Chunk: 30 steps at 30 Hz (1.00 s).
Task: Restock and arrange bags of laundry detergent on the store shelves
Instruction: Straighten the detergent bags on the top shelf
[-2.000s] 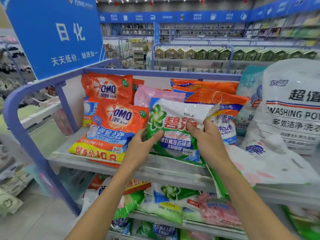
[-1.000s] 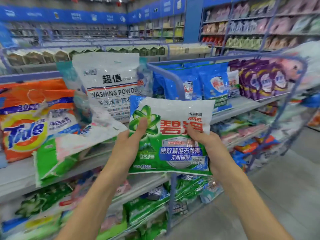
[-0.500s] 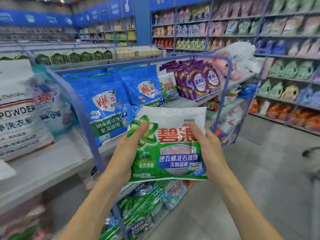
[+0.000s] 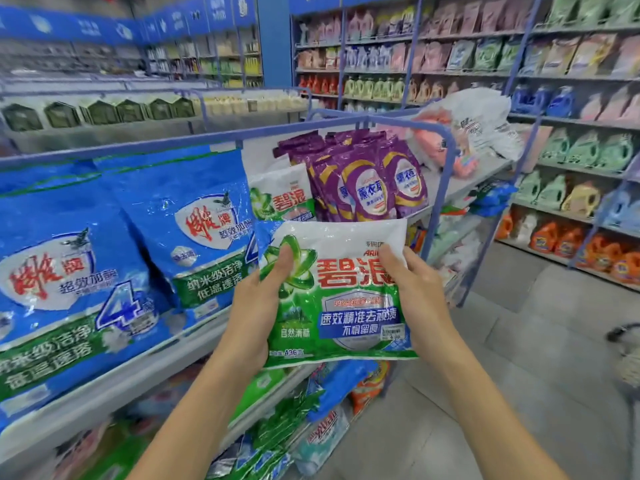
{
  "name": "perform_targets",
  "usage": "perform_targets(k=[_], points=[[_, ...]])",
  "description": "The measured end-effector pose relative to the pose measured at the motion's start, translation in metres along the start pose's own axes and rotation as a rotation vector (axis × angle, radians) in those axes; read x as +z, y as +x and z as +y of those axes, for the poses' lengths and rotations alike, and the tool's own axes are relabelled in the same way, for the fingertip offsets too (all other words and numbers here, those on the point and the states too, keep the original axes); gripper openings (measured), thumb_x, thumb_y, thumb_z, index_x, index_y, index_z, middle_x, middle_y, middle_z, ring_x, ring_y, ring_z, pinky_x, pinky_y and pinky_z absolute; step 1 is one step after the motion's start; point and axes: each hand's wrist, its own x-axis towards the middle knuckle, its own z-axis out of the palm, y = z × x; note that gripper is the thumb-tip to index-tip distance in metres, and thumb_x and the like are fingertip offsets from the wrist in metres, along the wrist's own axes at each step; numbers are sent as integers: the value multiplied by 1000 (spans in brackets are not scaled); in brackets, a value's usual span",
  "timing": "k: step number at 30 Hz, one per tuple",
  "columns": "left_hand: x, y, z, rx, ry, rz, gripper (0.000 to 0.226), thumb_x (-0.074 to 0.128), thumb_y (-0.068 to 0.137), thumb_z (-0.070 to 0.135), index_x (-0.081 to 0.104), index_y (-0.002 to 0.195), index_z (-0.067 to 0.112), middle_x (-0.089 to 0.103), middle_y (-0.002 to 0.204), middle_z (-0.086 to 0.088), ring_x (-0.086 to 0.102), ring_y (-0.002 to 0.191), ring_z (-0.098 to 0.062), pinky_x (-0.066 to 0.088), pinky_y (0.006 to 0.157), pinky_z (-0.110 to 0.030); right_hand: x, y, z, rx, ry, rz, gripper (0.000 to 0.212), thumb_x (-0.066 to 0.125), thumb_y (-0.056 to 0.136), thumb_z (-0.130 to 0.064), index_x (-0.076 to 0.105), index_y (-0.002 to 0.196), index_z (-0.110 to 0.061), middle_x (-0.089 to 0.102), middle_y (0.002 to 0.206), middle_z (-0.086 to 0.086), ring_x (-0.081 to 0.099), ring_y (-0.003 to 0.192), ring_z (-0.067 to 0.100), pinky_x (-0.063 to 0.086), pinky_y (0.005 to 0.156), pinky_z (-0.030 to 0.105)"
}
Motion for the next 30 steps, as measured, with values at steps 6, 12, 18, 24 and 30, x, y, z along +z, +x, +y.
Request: perform_targets(k=[6,12,18,24,30], points=[[37,61,-2,9,-33,110,63,77,70,71,75,110,23,78,106,0,73,105,-27,53,99,-53,-12,98,17,20,-12,-115,17,60,102,-28,72,112,-21,80,101,5,77,86,25,64,76,38],[64,130,-9,86,-72,357,78,82,55,80,76,108,22,78,109,-3,69,112,-33,49,102,-58,-9,206,23,-10,-88,-346,15,58,103,-26,72,107,-22,80,99,0,76,90,21,62,79,38],[77,178,6,304,-33,689,74,75,75,67,66,128,16,72,125,-2,65,119,-23,48,107,-51,33,278,32,-94,-151,-482,16,54,105,-24,68,101,-17,75,84,-7,70,74,1,53,64,17],[78,219,2,329,74,790,44,62,101,34,53,141,22,62,125,16,60,115,-9,50,88,-17,72,324,66,-9,-208,-521,17,49,106,-23,63,113,-17,74,103,1,70,78,-1,56,67,19],[73,244,-3,226,-22,882,66,63,100,36,33,157,20,43,154,6,41,141,-18,34,107,-29,86,341,85,128,-82,-475,19,54,104,-26,68,111,-16,78,100,3,75,93,25,62,71,36]])
